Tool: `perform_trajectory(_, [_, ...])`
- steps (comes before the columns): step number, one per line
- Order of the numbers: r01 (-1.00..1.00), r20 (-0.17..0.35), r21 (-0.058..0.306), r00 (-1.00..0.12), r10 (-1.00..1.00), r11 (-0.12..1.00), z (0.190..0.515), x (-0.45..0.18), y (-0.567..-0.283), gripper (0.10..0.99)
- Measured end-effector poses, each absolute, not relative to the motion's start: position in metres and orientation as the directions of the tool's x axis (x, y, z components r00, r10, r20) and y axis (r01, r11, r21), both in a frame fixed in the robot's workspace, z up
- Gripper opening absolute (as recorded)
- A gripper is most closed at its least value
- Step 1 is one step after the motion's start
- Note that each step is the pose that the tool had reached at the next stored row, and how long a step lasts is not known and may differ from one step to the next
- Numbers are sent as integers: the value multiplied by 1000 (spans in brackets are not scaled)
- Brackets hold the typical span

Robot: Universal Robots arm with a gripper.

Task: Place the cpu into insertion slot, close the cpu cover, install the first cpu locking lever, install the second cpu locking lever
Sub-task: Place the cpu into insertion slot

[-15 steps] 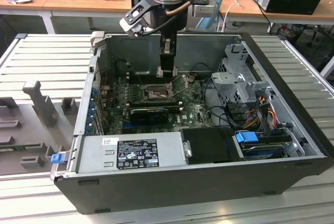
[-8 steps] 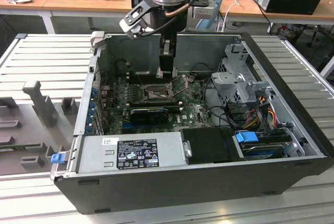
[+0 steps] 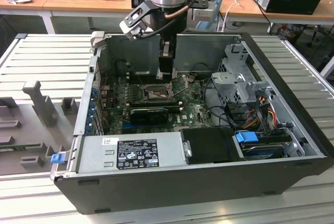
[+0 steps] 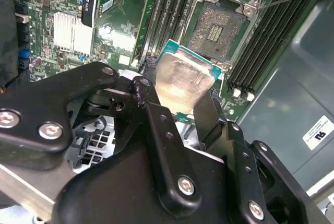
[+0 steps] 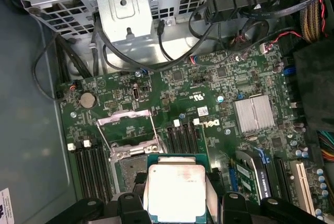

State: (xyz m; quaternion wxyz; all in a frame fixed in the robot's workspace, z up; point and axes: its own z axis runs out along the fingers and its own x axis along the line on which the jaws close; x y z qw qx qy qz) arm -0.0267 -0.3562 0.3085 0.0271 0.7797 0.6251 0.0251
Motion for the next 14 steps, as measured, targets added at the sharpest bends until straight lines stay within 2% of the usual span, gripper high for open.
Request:
perform_trajectory(9, [962, 5, 74, 262, 965, -261, 303, -27, -356, 529])
perform_trajectory(14, [991, 5, 74, 110, 994, -110, 299, -27, -356, 529])
